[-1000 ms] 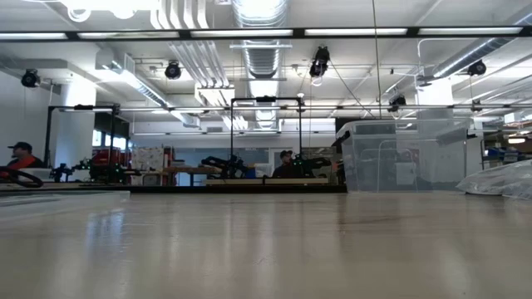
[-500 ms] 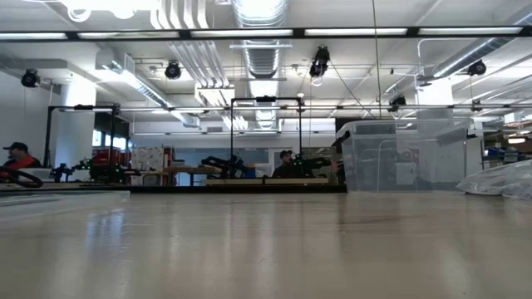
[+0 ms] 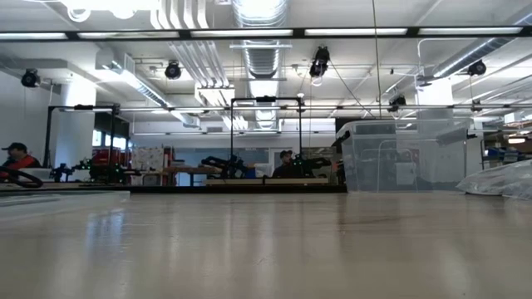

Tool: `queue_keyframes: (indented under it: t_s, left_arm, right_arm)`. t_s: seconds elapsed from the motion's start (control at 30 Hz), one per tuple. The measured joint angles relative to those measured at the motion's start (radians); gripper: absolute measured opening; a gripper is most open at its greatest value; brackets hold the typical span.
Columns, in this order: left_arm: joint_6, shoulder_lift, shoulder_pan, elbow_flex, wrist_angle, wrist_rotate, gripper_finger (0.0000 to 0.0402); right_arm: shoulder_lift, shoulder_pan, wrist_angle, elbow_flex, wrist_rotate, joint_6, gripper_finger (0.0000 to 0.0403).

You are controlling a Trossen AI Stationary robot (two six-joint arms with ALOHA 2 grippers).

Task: Roll bandage
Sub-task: Roll the orange bandage

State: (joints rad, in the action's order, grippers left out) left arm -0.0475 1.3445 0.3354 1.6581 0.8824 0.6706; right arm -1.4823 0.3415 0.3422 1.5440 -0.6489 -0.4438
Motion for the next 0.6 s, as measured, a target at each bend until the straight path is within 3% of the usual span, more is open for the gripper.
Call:
queue_keyframes:
  t_s: [0.13, 0.37, 0.47, 0.6]
  left_arm:
    - [-0.022, 0.003, 0.000, -0.011, -0.070, -0.002, 0.0057]
    - [-0.063, 0.007, -0.017, -0.057, -0.159, 0.044, 0.0067]
    - [-0.080, 0.009, -0.040, -0.068, -0.156, 0.091, 0.0064]
    - [-0.104, 0.008, -0.080, -0.068, -0.174, 0.074, 0.0062]
  right_arm:
    - [-0.032, -0.012, -0.054, 0.000, 0.017, 0.060, 0.0219]
    - [-0.084, -0.018, -0.210, 0.004, -0.093, 0.069, 0.0163]
    - [-0.084, -0.019, -0.206, 0.004, -0.137, 0.082, 0.0131]
    - [-0.085, -0.029, -0.202, 0.004, -0.150, 0.055, 0.0076]
